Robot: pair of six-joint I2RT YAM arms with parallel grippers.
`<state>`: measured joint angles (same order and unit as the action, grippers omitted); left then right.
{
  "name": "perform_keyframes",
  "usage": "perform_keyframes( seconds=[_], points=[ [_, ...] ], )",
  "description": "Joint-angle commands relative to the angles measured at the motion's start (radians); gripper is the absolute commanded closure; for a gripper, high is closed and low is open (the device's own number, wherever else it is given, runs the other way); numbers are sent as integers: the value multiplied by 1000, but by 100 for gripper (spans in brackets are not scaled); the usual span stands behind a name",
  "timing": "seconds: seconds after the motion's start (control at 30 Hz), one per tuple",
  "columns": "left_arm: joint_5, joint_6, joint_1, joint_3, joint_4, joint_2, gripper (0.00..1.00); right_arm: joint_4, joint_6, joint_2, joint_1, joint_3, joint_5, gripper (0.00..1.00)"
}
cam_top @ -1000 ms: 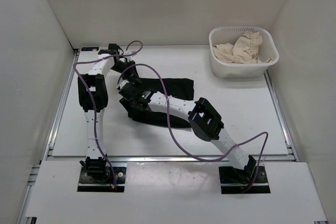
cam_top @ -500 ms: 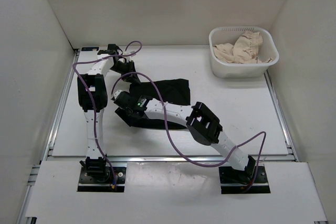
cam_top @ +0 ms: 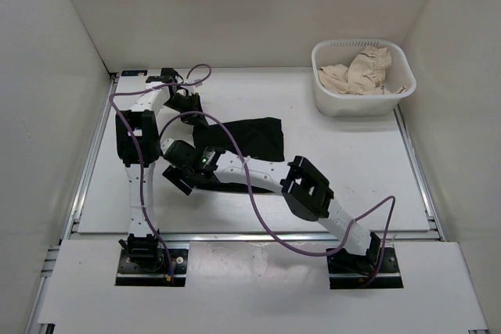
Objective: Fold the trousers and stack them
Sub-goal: Fold the trousers
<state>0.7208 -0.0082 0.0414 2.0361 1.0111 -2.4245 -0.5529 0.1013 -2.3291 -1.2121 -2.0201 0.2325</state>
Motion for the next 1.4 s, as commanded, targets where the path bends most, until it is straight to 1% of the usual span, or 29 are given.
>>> perform_keyframes(
  seconds=[0.0,0.07,0.23,0.3,0.33,0.43,0.47,0.53,0.6,0.63,0.67,0.73,0.77,0.8,0.83,0.93,1.17,1.37],
  points=[
    [-4,8,-3,-4,-11,79,86,5,14,24,-9,-28,-3,26],
    [-14,8,-3,-13,-11,79,86,-4,24,8,-9,-38,8,26],
    [-44,8,-3,-24,-11,88,86,-4,44,-39,-9,-38,47,33],
    [-44,8,-3,-24,-11,88,86,7,54,-39,-9,-29,56,37],
    [-44,8,-3,-24,-11,88,86,7,54,-48,-9,-29,45,42],
    [-66,8,-3,-24,-11,88,86,7,54,-58,-9,-19,35,49],
    [-79,8,-3,-24,-11,88,86,7,54,-58,-9,-19,34,49],
    [-80,8,-3,-24,-11,97,86,7,54,-67,-9,-6,34,52],
    [-99,8,-3,-34,-11,97,86,7,54,-67,-9,-6,34,60],
    [-110,8,-3,-34,-11,97,86,7,54,-67,-9,-6,34,65],
    [-124,8,-3,-22,-11,88,86,7,63,-67,-9,-6,34,78],
    [-164,8,6,-8,-11,88,86,-2,63,-67,-9,-15,34,88],
    [-176,8,6,9,-11,79,86,-15,63,-55,-9,-15,34,95],
    [-202,8,6,30,-11,68,86,-15,63,-38,-9,-15,34,98],
    [-216,8,6,39,-11,68,86,-15,63,-29,-9,-15,34,100],
    [-254,8,6,61,-11,48,86,-24,52,8,-18,9,4,100],
    [-287,8,6,93,-20,30,86,-24,25,112,-27,78,-53,100],
    [-297,8,6,102,-20,30,86,-33,15,131,-27,96,-104,100]
  ],
)
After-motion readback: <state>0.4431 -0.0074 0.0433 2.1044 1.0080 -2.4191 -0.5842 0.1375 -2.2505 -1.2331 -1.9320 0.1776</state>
